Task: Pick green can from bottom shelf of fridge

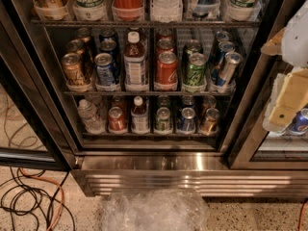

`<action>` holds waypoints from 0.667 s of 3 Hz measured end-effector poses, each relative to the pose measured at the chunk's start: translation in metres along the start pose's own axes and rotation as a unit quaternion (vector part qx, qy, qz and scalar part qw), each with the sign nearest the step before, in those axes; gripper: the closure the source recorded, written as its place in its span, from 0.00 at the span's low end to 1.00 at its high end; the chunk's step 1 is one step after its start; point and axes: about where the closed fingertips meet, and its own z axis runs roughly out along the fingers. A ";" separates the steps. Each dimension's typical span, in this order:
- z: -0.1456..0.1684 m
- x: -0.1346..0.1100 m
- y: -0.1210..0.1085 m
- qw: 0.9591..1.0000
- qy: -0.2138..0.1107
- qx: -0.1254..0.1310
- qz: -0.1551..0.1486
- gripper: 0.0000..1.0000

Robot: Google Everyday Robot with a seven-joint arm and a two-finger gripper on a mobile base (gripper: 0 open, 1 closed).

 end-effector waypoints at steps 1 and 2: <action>0.000 0.000 0.000 1.000 0.000 0.000 0.000 0.00; 0.015 0.003 0.008 0.999 -0.028 -0.001 0.045 0.00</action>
Offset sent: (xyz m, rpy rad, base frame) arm -0.0105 0.0030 -0.0543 0.2404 0.0166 -0.2155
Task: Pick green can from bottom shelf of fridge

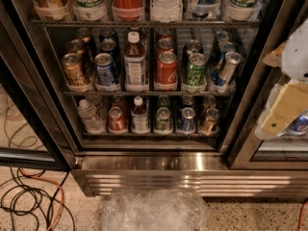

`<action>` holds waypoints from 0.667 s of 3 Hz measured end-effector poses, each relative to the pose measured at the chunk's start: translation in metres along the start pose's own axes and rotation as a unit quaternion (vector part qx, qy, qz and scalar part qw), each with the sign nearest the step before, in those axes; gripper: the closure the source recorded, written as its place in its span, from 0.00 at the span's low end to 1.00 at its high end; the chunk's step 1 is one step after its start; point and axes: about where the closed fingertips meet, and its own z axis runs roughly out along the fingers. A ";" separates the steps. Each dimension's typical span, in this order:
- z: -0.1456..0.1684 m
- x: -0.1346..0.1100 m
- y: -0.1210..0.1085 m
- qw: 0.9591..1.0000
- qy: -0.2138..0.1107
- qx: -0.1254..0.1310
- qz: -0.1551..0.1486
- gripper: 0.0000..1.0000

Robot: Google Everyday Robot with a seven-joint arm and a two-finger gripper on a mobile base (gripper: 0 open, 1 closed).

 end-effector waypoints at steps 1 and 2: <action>0.035 0.002 0.020 0.995 -0.054 -0.010 0.078 0.00; 0.071 -0.003 0.033 0.986 -0.098 -0.020 0.135 0.00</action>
Offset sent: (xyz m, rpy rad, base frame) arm -0.0044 0.0458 -0.1171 0.4239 0.0378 -0.3022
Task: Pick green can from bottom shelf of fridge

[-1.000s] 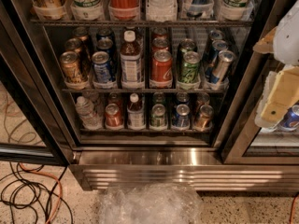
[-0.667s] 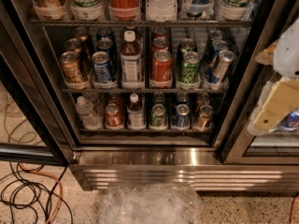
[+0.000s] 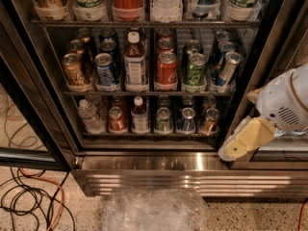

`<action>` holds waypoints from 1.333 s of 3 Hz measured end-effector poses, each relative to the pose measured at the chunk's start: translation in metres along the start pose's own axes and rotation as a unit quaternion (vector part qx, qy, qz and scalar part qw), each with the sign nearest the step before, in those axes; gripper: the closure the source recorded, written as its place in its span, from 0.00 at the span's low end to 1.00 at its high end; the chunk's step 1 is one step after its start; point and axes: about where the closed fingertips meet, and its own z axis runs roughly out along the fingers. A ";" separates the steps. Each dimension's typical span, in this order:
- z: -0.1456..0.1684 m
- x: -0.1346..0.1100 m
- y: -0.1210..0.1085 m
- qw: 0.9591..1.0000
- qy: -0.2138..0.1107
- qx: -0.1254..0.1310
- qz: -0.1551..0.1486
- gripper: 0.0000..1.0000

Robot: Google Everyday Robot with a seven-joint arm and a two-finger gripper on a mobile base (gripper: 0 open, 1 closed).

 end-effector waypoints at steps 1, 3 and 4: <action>0.000 -0.002 -0.002 1.000 -0.005 0.006 -0.001 0.00; 0.032 0.001 0.023 0.999 -0.019 0.006 0.037 0.00; 0.106 0.008 0.035 0.996 -0.046 0.025 0.072 0.00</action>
Offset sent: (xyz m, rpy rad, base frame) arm -0.0057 0.0117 -0.0159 0.0332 0.0085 -0.0327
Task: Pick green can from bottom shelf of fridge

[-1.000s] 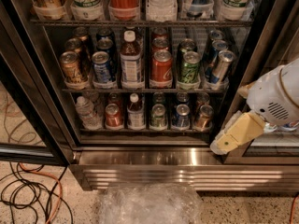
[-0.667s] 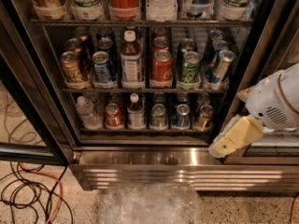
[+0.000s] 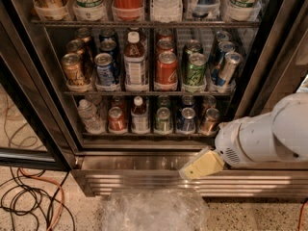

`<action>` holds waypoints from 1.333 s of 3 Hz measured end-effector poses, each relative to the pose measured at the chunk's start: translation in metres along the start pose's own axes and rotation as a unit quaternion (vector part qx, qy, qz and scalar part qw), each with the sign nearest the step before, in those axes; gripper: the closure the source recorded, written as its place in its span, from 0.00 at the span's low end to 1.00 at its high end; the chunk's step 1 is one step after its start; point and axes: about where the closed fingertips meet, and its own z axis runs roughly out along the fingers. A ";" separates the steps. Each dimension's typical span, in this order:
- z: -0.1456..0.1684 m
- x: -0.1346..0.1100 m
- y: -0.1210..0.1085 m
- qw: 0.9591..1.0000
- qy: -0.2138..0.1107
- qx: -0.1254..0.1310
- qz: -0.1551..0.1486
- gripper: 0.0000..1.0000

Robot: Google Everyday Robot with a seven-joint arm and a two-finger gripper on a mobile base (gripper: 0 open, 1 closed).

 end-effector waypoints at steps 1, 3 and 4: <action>0.002 -0.001 -0.002 1.000 -0.004 0.006 0.001 0.00; 0.039 0.016 -0.019 0.999 -0.027 -0.041 0.023 0.00; 0.070 0.022 -0.031 0.996 -0.045 -0.072 0.042 0.00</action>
Offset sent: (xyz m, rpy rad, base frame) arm 0.0124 -0.0053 -0.0426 0.0786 0.0520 0.0203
